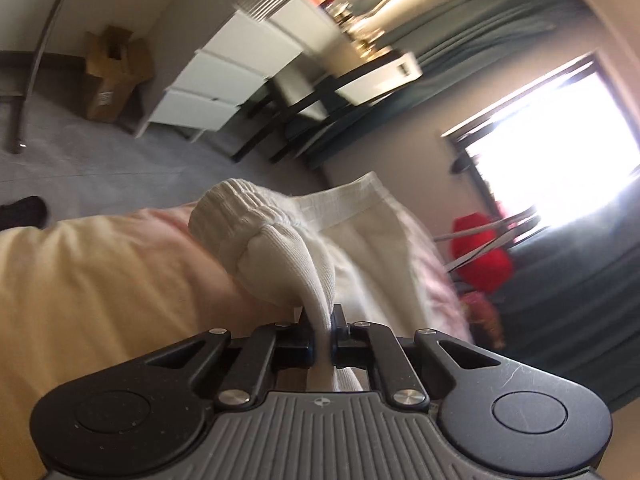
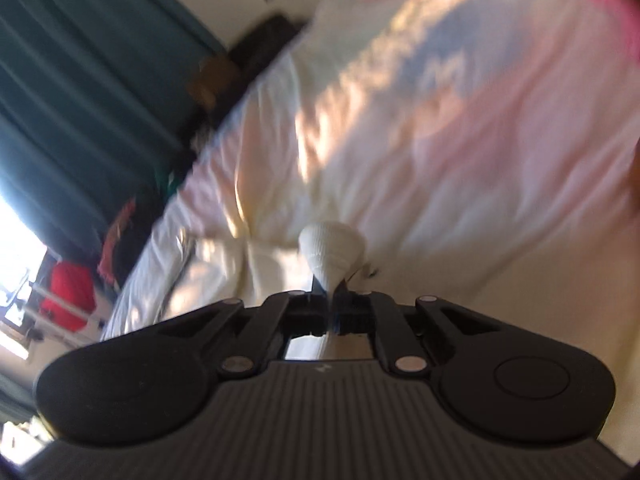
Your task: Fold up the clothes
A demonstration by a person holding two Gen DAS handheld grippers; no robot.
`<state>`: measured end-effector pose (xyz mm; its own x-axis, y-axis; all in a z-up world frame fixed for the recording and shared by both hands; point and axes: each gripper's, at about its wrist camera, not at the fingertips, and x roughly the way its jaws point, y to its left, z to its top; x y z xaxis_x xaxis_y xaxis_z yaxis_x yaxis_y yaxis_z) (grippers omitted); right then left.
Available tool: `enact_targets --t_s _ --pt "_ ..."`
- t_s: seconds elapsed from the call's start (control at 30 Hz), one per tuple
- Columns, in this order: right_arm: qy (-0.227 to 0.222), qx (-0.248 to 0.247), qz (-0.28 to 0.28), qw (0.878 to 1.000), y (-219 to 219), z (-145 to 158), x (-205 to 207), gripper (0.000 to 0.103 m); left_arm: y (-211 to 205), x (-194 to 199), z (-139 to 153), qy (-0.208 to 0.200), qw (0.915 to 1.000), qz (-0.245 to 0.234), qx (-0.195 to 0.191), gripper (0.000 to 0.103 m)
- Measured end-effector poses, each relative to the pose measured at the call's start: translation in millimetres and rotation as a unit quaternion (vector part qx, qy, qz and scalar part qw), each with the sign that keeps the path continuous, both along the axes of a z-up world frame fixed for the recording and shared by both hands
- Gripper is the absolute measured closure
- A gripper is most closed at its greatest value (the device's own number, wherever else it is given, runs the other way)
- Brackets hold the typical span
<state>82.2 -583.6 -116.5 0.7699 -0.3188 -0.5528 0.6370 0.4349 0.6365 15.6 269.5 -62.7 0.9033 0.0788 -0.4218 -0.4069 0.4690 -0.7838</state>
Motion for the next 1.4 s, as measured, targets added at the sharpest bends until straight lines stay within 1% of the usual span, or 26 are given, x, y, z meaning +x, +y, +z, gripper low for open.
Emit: enact_targets --t_s 0.1,0.13,0.27,0.33,0.43,0.5,0.63,0.7,0.73,0.8,0.87,0.97,1.07,1.17,1.2,1.23,1.27,1.33,1.37,1.4 --pt "-0.029 -0.021 -0.016 0.999 1.7 17.5 -10.8 0.097 -1.5 -13.7 10.6 -0.066 0.9977 0.006 -0.013 0.097" --pt "-0.037 -0.025 -0.02 0.999 1.4 22.8 -13.1 0.097 -2.9 -13.5 15.6 -0.074 0.9972 0.005 -0.01 0.097" --pt "-0.069 -0.045 -0.024 0.996 -3.4 48.3 -14.3 0.097 -10.3 -3.8 38.2 -0.083 0.9964 -0.003 0.018 0.097" --pt "-0.071 -0.046 -0.015 0.996 -7.8 58.9 -2.0 0.097 -12.0 7.2 49.6 -0.083 0.9962 -0.006 0.026 0.097" --pt "-0.071 -0.024 -0.001 0.997 -16.5 73.9 28.8 0.097 -9.0 46.0 67.4 -0.07 0.9972 -0.007 0.025 0.097" --pt "-0.062 -0.034 0.012 0.997 -15.4 88.2 60.7 0.097 -8.9 81.7 77.5 -0.056 0.9978 -0.006 0.035 0.097" --pt "-0.021 -0.081 0.034 0.996 -3.3 114.0 145.3 0.097 -11.6 168.7 87.0 -0.011 0.9985 0.0 0.054 0.097" --pt "-0.007 -0.082 0.034 0.996 1.6 115.4 189.3 0.097 -12.9 212.3 91.8 0.012 0.9979 0.003 0.063 0.096" --pt "0.004 -0.085 0.033 0.996 3.8 111.7 211.6 0.097 -13.5 234.1 94.1 0.023 0.9974 0.005 0.068 0.096" --pt "0.031 -0.094 0.03 0.995 7.3 100.5 255.7 0.097 -12.3 278.9 86.3 0.046 0.9959 0.006 0.078 0.096" --pt "0.06 -0.095 0.026 0.993 10.1 79.4 295.3 0.097 -17.8 318.0 75.9 0.07 0.9943 0.011 0.08 0.096" --pt "0.093 -0.104 0.026 0.99 14.8 48.4 343.2 0.097 -26.7 371.1 58.8 0.106 0.9895 0.012 0.098 0.096" --pt "0.121 -0.125 0.039 0.984 20.0 22.5 375.8 0.097 -30.7 410.4 35.1 0.138 0.9843 0.016 0.109 0.096" --pt "0.147 -0.134 0.059 0.978 20.5 -0.8 401.4 0.097 -27.1 435.7 13.7 0.181 0.9774 0.004 0.11 0.094" --pt "0.151 -0.136 0.068 0.977 20.4 -1.8 404.3 0.096 -25.4 439.2 8.8 0.191 0.9759 0.005 0.105 0.091" --pt "0.154 -0.137 0.078 0.975 20.2 -2.6 407.0 0.095 -23.0 438.1 5.6 0.193 0.9765 0.009 0.096 0.087" --pt "0.157 -0.139 0.087 0.974 20.1 -3.4 409.8 0.093 -21.1 435.6 5.2 0.191 0.9775 0.009 0.089 0.085" --pt "0.151 -0.154 0.124 0.969 21.5 2.9 405.9 0.083 -19.9 426.5 10.9 0.19 0.9778 0.001 0.089 0.081" --pt "0.147 -0.162 0.142 0.965 22.2 6.2 404.0 0.064 -20.0 417.6 15.9 0.189 0.9776 -0.003 0.092 0.074" --pt "0.126 -0.157 0.156 0.967 21.5 11.2 393.6 0.041 -20.6 408.9 21.2 0.189 0.9773 -0.006 0.095 0.06"
